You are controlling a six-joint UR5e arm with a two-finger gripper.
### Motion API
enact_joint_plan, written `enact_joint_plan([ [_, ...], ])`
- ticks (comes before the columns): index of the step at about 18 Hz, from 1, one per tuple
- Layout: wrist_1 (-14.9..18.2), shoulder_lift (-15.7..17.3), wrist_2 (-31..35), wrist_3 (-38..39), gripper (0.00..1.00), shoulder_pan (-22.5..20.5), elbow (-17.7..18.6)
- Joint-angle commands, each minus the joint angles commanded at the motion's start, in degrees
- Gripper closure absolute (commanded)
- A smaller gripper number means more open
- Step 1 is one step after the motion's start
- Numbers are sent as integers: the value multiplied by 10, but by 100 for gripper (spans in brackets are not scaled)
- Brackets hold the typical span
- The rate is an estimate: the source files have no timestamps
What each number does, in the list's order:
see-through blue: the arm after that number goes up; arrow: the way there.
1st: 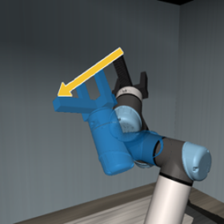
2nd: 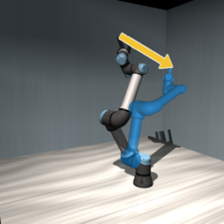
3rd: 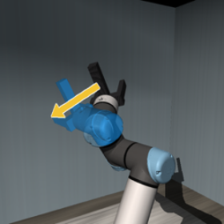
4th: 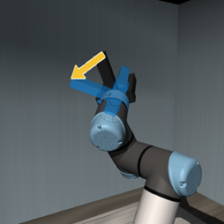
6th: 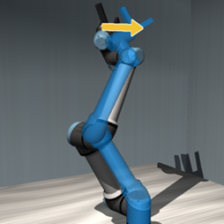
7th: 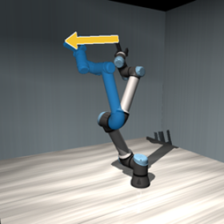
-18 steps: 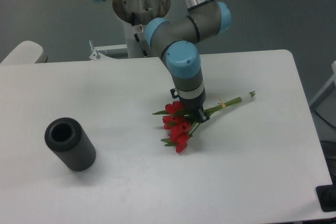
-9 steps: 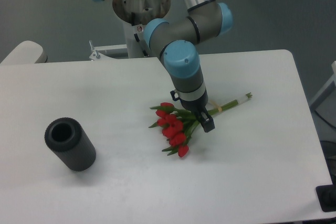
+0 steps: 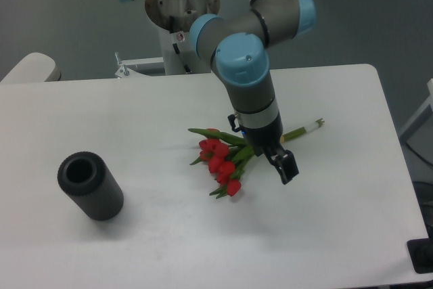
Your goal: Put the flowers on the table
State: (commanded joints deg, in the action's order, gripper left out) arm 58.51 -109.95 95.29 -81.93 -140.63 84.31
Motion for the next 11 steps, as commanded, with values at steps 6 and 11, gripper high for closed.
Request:
enact_joint_plan([
  [6,114,-39,-87,41,0,-8,-139],
  [11,117,-59,-112,20,0,-22,-184],
])
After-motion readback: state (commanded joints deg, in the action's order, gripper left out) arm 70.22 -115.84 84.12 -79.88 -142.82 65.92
